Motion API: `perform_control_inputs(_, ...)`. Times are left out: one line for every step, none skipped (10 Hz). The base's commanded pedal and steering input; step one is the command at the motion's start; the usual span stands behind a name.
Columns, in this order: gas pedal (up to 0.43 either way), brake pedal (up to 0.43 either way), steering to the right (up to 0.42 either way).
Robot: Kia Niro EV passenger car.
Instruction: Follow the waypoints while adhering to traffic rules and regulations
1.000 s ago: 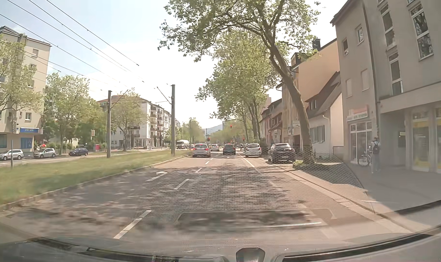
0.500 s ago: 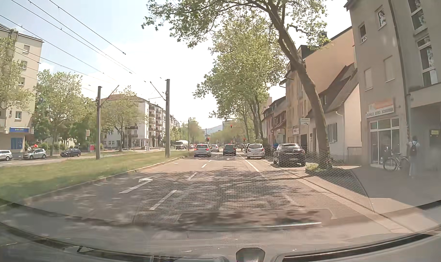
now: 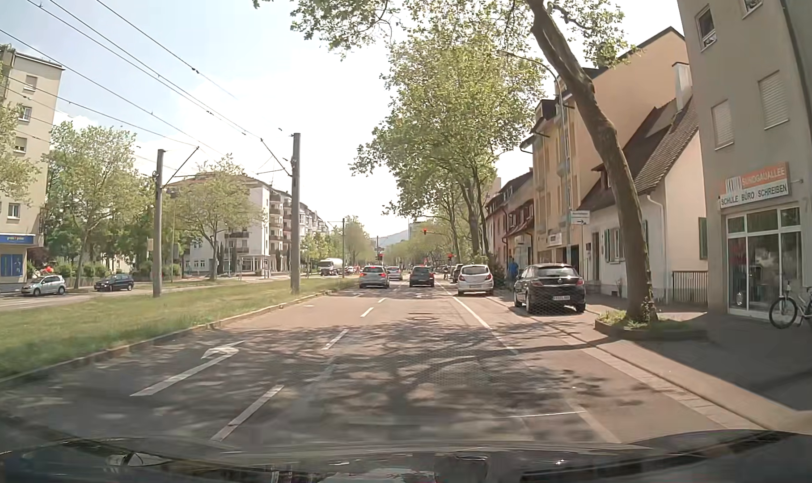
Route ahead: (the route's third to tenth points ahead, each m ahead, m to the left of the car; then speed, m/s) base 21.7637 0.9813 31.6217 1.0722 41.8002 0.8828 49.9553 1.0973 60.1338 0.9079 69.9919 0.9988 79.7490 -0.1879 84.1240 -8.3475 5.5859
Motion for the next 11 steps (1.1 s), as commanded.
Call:
perform_control_inputs(0.039,0.0,0.002)
perform_control_inputs(0.039,0.0,0.0)
perform_control_inputs(0.039,0.0,0.0)
perform_control_inputs(0.039,0.0,0.0)
perform_control_inputs(0.039,0.0,0.0)
perform_control_inputs(0.039,0.0,0.0)
perform_control_inputs(0.039,0.0,0.0)
perform_control_inputs(0.039,0.0,0.0)
perform_control_inputs(0.039,0.0,0.0)
perform_control_inputs(0.039,0.0,0.0)
perform_control_inputs(0.039,0.0,-0.002)
